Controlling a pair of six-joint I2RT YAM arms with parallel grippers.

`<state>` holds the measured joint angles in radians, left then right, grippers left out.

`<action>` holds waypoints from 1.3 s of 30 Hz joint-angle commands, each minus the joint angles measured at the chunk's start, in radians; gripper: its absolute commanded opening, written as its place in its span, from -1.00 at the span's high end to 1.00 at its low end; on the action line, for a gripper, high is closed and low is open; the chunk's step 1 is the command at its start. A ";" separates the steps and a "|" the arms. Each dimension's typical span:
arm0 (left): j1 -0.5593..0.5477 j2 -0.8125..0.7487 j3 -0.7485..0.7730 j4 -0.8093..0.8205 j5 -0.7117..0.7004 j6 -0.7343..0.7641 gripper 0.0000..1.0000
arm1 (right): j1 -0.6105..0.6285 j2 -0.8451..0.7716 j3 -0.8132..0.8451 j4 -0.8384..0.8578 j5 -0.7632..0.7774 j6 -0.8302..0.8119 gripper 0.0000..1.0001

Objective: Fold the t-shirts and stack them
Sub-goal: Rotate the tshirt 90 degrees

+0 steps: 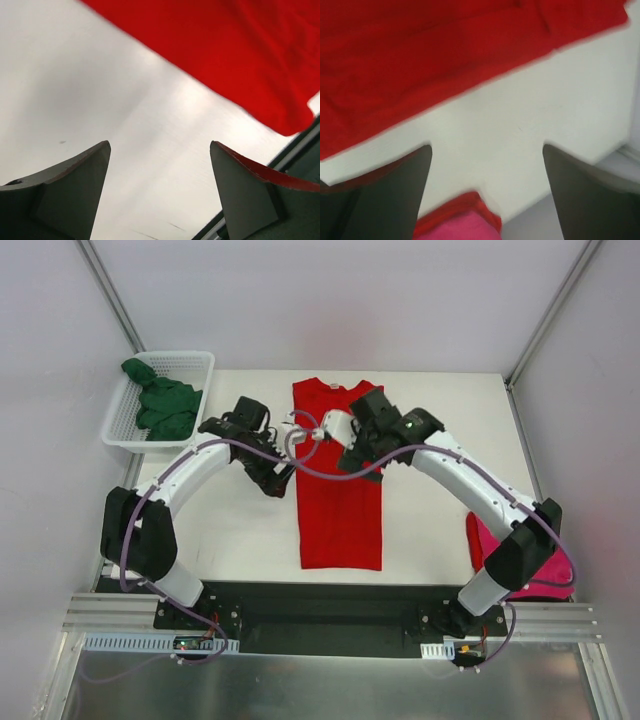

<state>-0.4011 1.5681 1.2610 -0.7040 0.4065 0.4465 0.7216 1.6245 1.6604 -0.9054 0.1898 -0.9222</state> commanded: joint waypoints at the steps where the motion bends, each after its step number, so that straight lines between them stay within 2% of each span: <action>1: 0.100 0.015 0.005 0.067 -0.043 0.000 -0.63 | 0.111 -0.047 -0.154 -0.110 -0.066 0.020 -0.93; 4: 0.143 0.017 -0.008 0.103 -0.060 -0.008 -0.63 | 0.157 -0.078 -0.235 -0.093 -0.059 0.023 -0.93; 9: 0.148 -0.009 -0.061 0.113 -0.127 0.000 -0.65 | 0.174 -0.121 -0.333 -0.070 -0.026 0.017 -0.93; 14: 0.146 -0.104 -0.218 0.110 -0.253 0.118 -0.64 | 0.200 -0.242 -0.428 -0.082 -0.058 0.008 -0.93; 16: 0.139 -0.178 -0.286 0.106 -0.273 0.156 -0.63 | 0.234 -0.323 -0.523 -0.064 -0.052 -0.020 -0.93; 19: 0.084 -0.273 -0.354 0.052 -0.330 0.254 -0.64 | 0.265 -0.408 -0.608 -0.061 -0.032 -0.029 -0.93; 22: 0.012 -0.322 -0.347 -0.040 -0.365 0.248 -0.64 | 0.253 -0.423 -0.559 -0.144 -0.051 0.087 -0.93; 25: -0.077 -0.399 -0.339 -0.083 -0.360 0.248 -0.64 | 0.245 -0.482 -0.573 -0.139 -0.035 0.118 -0.93; 27: -0.154 -0.449 -0.356 -0.095 -0.359 0.267 -0.64 | 0.275 -0.514 -0.602 -0.129 0.000 0.094 -0.94; 31: -0.223 -0.516 -0.408 -0.094 -0.344 0.328 -0.64 | 0.318 -0.560 -0.691 -0.115 0.046 -0.003 -0.95; 33: -0.248 -0.525 -0.411 -0.100 -0.342 0.311 -0.64 | 0.322 -0.539 -0.663 -0.157 0.063 0.035 -0.95; 36: -0.312 -0.563 -0.416 -0.103 -0.319 0.270 -0.64 | 0.338 -0.555 -0.623 -0.201 0.005 0.065 -0.97; 37: -0.359 -0.569 -0.420 -0.106 -0.319 0.256 -0.64 | 0.355 -0.561 -0.626 -0.199 0.023 0.062 -0.96; 39: -0.381 -0.580 -0.437 -0.104 -0.317 0.245 -0.63 | 0.404 -0.565 -0.643 -0.185 0.059 0.059 -0.96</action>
<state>-0.7193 1.0317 0.8474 -0.7780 0.0692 0.7181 1.0603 1.0866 0.9894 -1.0580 0.2085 -0.8761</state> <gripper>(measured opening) 0.820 0.983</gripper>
